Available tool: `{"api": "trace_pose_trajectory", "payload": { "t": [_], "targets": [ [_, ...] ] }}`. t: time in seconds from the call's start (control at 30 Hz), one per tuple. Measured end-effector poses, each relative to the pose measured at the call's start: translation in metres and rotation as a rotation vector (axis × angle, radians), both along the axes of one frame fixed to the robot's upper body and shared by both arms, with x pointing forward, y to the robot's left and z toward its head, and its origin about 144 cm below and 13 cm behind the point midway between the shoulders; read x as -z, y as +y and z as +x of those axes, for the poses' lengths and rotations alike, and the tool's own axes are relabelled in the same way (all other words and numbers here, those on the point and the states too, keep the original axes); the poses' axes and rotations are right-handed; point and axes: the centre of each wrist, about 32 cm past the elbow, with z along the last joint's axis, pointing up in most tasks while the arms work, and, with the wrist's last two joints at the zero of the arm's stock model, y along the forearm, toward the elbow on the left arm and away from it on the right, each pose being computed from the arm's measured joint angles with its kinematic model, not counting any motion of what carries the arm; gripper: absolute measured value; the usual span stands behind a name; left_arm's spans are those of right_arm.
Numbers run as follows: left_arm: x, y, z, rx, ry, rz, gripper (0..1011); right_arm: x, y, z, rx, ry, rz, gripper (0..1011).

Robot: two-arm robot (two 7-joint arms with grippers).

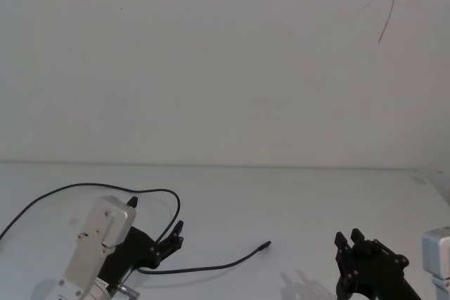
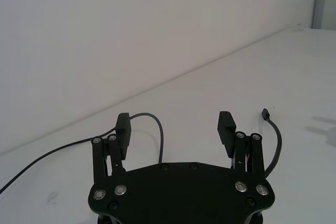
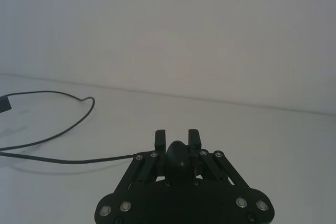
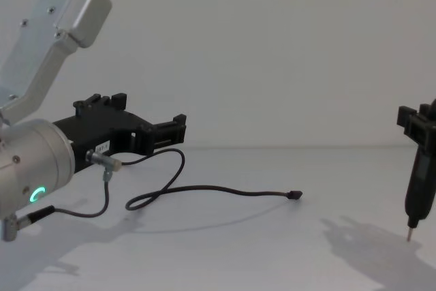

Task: Pick up the data cable with the one hand.

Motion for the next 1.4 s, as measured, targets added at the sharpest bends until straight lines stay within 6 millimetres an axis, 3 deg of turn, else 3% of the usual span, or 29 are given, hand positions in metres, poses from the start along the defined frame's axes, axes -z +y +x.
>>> {"api": "trace_pose_trajectory", "payload": {
  "t": [0.7,1.4],
  "targets": [
    [-0.002,0.0,0.001,0.011,-0.007,0.001,1001,0.0,0.0,0.0,0.0,0.0,0.0,251],
    [-0.03,0.021,0.026,0.26,-0.001,0.08,1001,0.0,0.0,0.0,0.0,0.0,0.0,251]
  ]
}}
